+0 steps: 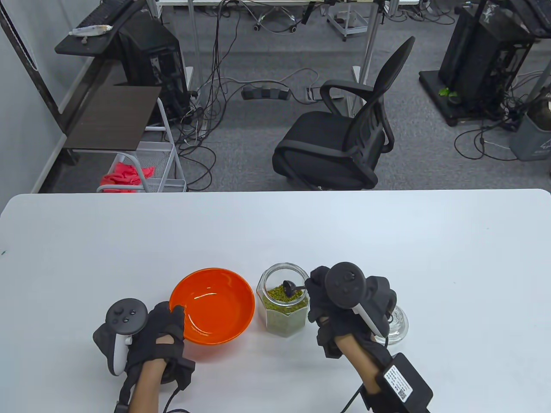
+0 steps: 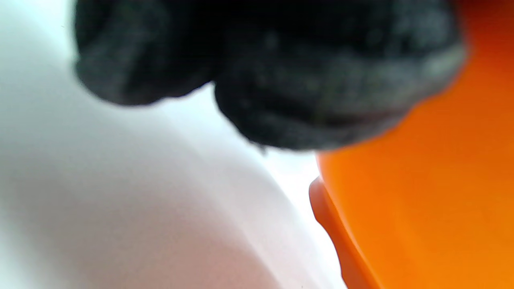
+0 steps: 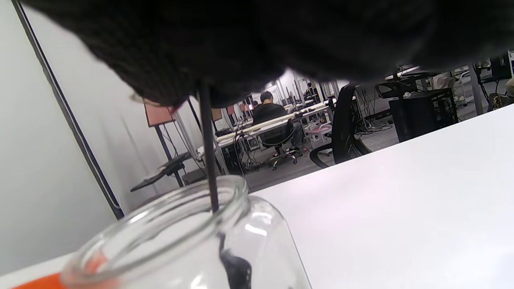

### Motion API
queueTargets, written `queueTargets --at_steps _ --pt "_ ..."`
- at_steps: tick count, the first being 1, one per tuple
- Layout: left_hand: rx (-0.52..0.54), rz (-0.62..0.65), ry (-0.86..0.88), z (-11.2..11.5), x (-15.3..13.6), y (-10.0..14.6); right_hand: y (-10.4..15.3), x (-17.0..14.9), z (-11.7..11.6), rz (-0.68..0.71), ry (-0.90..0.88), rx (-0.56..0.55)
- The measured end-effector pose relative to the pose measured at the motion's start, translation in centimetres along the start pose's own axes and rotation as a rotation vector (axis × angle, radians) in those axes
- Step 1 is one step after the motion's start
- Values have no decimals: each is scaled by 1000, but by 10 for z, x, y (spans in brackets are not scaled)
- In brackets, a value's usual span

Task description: Portion mung beans with measuring scoop (Bowl in hand)

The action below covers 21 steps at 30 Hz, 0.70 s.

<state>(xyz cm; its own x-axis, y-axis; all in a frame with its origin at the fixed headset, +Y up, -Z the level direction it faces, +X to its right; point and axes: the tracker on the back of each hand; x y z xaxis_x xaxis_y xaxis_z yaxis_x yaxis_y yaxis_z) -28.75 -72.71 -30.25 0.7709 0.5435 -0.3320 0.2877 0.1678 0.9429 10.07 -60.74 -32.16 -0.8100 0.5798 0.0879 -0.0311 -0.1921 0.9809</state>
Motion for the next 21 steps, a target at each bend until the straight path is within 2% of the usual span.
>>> queueTargets --at_steps 8,12,21 --pt "8 1 -9 0 0 -1 -10 6 -18 -3 33 85" --pt "10 7 -13 1 1 -1 -15 0 -19 -62 -71 134" --pt "-2 7 8 2 0 -2 -18 -30 -23 -195 -302 148"
Point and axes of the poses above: the tracker on the back of each hand, its own x axis roughly to the thumb side, its own y axis roughly from the fingertips to the wrist, z = x × y, and after that the axes turned 13 degrees about -y, right-handed
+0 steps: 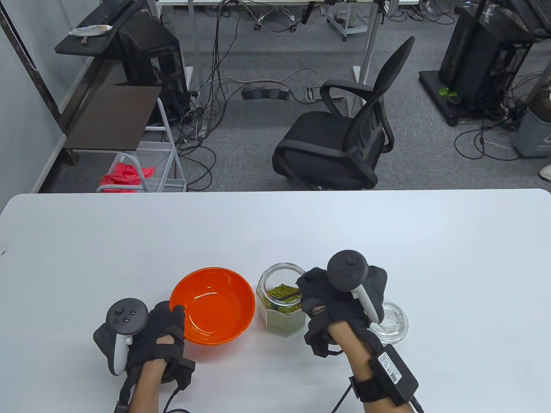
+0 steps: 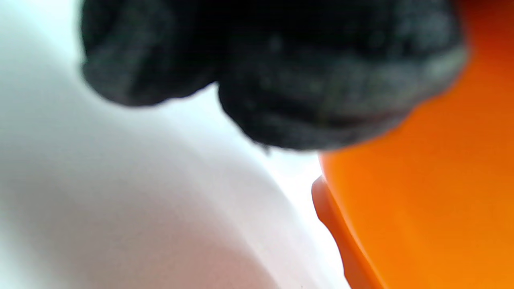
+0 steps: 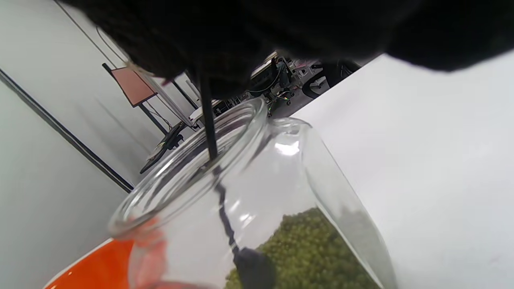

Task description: Portion mung beans with measuring scoop (Bowl in hand)

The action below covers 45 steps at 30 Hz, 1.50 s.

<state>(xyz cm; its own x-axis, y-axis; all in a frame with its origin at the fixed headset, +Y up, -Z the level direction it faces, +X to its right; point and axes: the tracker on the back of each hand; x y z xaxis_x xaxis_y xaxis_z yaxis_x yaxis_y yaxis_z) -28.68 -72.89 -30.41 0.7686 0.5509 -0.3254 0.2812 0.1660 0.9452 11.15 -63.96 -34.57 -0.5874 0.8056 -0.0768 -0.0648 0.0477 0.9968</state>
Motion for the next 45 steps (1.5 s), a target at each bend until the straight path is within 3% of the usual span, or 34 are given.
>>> queueTargets --at_steps 24,45 --pt "11 -2 -8 -1 -2 0 9 -52 30 -84 -371 -51" --pt "19 6 -16 -1 -1 0 14 -76 59 -111 -532 -84"
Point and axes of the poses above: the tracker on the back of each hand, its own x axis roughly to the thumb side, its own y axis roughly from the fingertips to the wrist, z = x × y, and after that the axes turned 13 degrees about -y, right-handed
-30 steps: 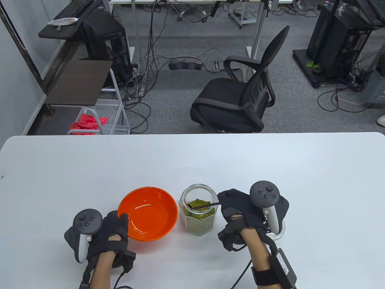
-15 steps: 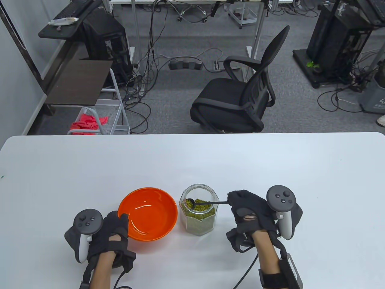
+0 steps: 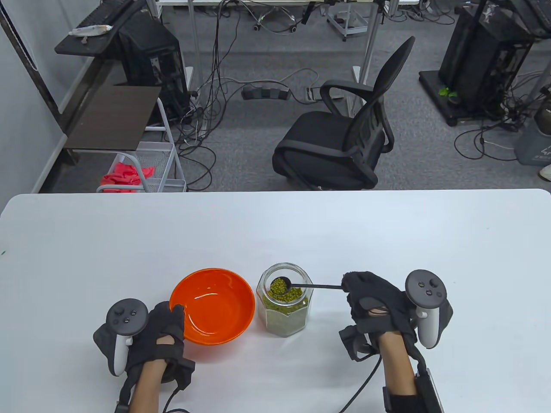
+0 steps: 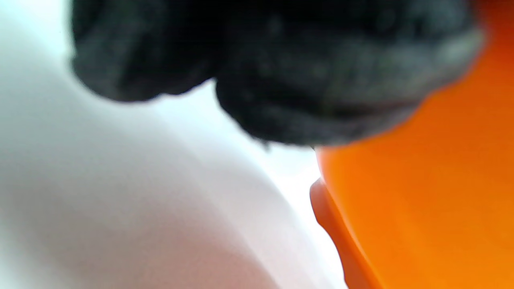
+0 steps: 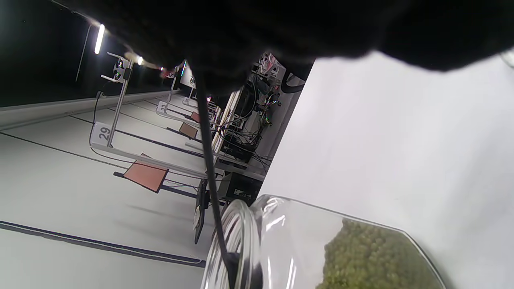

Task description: Portion mung beans with measuring scoop (Bowl in hand)

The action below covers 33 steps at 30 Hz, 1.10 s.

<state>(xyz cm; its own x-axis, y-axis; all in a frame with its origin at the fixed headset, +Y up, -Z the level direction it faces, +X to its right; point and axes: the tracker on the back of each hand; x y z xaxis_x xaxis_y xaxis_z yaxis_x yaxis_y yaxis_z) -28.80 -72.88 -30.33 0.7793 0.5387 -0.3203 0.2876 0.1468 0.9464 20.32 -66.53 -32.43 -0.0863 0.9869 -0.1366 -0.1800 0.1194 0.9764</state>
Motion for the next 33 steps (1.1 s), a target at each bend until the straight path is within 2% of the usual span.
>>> queueTargets --at_steps 18,28,33 --pt "2 11 -10 1 1 0 11 15 16 52 -97 -4" --pt "-2 20 -6 1 2 0 20 21 -18 110 -135 46" --pt "-10 21 8 1 2 0 23 19 -38 123 -114 119"
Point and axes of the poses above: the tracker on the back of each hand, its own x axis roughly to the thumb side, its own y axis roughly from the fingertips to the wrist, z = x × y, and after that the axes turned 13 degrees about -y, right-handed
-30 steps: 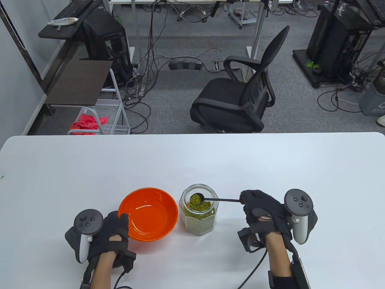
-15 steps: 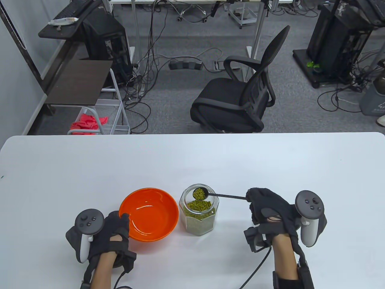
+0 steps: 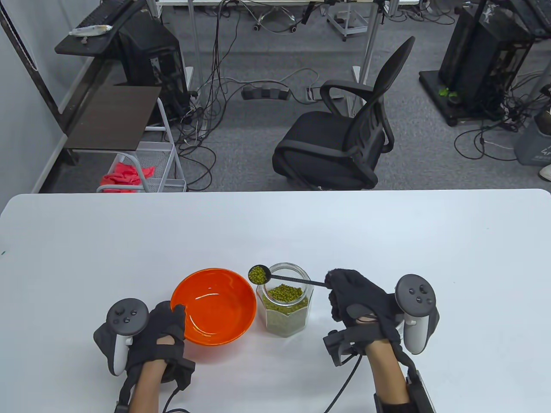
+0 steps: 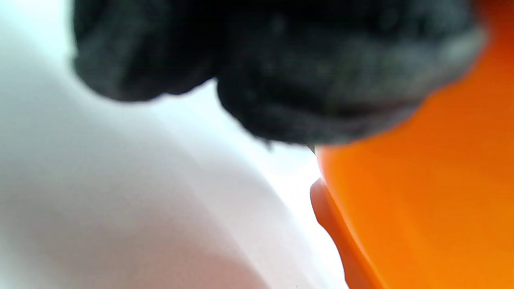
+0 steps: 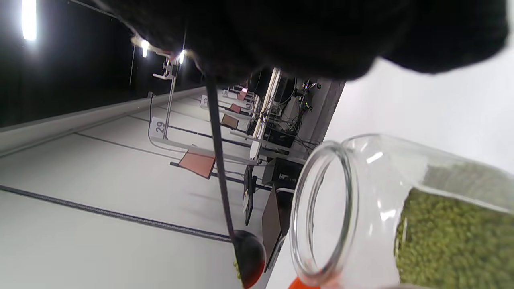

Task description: Portion mung beans with measuring scoop (Bowl in hand)

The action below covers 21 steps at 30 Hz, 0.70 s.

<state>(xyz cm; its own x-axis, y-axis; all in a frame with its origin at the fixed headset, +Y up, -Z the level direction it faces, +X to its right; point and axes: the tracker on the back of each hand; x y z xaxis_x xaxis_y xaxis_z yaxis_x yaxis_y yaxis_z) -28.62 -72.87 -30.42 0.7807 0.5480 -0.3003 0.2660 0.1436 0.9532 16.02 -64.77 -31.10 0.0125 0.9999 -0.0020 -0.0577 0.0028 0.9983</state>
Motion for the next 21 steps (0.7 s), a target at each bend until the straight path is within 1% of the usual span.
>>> queueTargets --at_steps 5,7,10,17,21 --pt "-3 0 10 -1 -1 0 2 -4 -24 20 7 83" --pt "-7 -1 17 -1 -1 0 3 -5 -34 29 47 127" --pt "-10 0 22 -1 -1 0 6 -6 -46 46 78 161" --pt "-15 3 31 -1 -1 0 13 -7 -69 79 212 258" --pt "-15 2 32 -1 -1 0 18 -6 -81 119 305 284"
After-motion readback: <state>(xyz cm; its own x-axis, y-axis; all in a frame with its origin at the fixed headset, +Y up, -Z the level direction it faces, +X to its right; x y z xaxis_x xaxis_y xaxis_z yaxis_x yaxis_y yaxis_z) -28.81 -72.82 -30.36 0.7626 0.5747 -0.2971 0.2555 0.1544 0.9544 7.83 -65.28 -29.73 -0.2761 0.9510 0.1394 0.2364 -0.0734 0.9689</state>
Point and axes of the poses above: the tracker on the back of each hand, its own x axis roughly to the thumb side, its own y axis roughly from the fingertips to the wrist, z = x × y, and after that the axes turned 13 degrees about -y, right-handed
